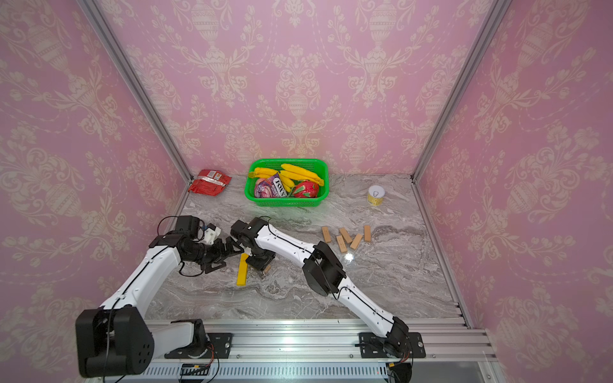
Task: Assemble the letter k with building blocks
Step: Assemble the building block at the center of the board.
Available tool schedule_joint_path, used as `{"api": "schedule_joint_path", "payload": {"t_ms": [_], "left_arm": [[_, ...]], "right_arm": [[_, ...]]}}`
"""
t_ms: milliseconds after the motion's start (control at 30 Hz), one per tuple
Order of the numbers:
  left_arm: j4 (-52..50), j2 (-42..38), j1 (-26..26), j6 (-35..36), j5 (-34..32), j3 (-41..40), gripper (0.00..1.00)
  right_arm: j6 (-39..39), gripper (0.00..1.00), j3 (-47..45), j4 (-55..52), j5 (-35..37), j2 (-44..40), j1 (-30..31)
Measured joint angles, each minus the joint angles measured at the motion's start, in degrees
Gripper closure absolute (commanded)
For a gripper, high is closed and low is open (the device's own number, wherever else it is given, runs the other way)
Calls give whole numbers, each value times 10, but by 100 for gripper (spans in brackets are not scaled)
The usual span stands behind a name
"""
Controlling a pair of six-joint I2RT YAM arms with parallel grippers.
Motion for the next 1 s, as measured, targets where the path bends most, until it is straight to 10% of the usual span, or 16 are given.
{"api": "schedule_joint_path", "payload": {"t_ms": [533,1000], "left_arm": [[5,0,0,0,0,0,1],[24,-78,0,1,16,-14,1]], "right_arm": [[5,38,-7,6,1,-1,0],[24,37,-292,163,4,-221,0]]}}
